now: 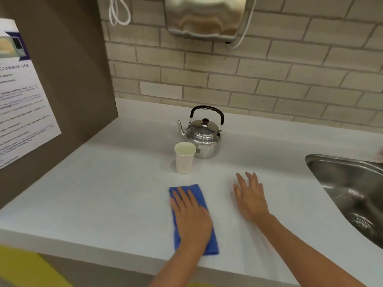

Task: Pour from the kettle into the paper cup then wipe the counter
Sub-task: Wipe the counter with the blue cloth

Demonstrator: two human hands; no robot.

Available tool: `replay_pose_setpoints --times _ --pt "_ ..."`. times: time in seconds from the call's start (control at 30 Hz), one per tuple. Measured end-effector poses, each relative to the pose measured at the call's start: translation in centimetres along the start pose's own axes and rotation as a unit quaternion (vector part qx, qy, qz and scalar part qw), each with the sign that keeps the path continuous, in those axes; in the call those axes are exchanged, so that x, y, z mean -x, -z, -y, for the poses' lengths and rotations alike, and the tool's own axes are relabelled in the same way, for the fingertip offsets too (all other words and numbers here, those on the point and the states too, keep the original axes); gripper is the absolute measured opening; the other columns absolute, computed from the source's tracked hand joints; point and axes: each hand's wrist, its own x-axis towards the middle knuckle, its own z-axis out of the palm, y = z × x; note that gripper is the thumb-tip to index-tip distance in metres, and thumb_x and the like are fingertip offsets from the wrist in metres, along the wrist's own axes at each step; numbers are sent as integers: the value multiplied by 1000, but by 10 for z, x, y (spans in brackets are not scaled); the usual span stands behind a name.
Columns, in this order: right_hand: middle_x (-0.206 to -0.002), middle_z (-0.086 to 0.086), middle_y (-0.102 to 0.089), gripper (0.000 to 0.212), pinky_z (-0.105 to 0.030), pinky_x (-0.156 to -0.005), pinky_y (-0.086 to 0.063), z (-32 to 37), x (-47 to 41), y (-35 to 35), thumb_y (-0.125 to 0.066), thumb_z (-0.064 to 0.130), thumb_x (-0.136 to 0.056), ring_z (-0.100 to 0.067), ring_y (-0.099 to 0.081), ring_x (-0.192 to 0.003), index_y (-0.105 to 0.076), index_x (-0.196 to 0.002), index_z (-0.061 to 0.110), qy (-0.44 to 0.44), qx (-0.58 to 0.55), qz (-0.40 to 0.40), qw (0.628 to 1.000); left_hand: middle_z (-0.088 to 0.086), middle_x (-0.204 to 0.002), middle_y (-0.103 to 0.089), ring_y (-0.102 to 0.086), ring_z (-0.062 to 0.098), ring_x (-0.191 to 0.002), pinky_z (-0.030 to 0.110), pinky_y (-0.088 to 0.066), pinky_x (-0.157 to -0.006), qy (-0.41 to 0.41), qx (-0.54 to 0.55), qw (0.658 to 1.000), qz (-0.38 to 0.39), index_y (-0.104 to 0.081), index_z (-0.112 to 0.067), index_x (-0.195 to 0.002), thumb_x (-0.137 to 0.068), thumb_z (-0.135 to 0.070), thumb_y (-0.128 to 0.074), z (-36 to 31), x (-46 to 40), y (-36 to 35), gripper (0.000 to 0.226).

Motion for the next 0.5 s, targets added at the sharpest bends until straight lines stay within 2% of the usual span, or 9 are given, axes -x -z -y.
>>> replay_pose_setpoints --times 0.1,0.2,0.37,0.5 --pt "-156 -10 -16 48 -45 -118 -4 -40 -1 25 -26 33 -100 -26 0 -145 -22 -145 19 -30 50 16 998 25 -155 8 11 41 -142 48 9 -116 -87 17 995 44 3 0 -144 -97 -29 -20 -72 16 -11 61" --pt "-155 -11 -17 47 -47 -118 -6 -69 -8 43 -24 33 -99 -25 -3 -145 -21 -145 19 -51 60 44 996 18 -156 11 14 32 -144 44 8 -118 -111 25 991 69 2 -5 -146 -97 -30 -19 -74 11 -5 58" --pt "-152 -13 -20 47 -48 -117 -10 -86 -16 46 -23 32 -99 -26 -8 -143 -21 -144 18 -14 83 74 994 15 -158 6 6 28 -146 45 1 -119 32 24 999 11 0 -8 -147 -97 -31 -19 10 7 7 58" --pt "-152 -13 -20 47 -48 -116 -12 -90 -20 46 -23 30 -100 -27 -8 -143 -21 -144 16 8 80 76 994 22 -156 0 0 35 -145 46 -1 -119 88 -2 996 -27 -4 -3 -146 -97 -31 -21 13 8 5 59"
